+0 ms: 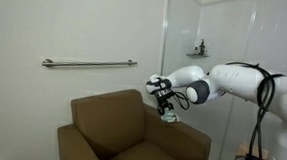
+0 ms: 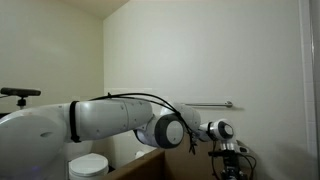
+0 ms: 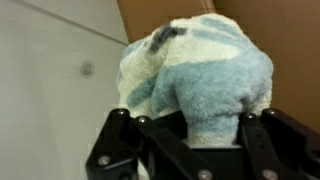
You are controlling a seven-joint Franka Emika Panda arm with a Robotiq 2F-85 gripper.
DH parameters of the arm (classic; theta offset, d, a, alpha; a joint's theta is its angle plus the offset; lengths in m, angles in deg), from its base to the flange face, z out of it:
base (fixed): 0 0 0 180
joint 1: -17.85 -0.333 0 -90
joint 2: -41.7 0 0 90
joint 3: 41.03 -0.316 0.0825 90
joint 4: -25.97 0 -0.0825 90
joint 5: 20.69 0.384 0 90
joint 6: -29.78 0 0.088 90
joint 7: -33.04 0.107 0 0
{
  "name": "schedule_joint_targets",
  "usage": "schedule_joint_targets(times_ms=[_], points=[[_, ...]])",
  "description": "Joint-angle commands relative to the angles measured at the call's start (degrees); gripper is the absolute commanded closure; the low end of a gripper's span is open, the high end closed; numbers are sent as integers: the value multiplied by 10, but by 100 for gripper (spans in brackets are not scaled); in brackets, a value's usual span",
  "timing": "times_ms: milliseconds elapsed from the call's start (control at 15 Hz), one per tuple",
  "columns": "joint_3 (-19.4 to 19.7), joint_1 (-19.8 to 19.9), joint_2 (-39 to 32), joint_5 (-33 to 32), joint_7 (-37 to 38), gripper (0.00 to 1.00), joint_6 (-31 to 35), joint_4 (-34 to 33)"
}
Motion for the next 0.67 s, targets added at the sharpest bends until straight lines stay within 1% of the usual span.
schedule_joint_targets(times_ms=[0,133,267,400,600], points=[[-2,-5,0,14,4,95,-70,-12],[-3,-9,0,14,10,95,-102,-15],[-5,-12,0,14,8,95,-113,-15],[-4,-21,0,5,-5,95,-98,-23],[20,-42,0,-23,-13,95,-82,-69]])
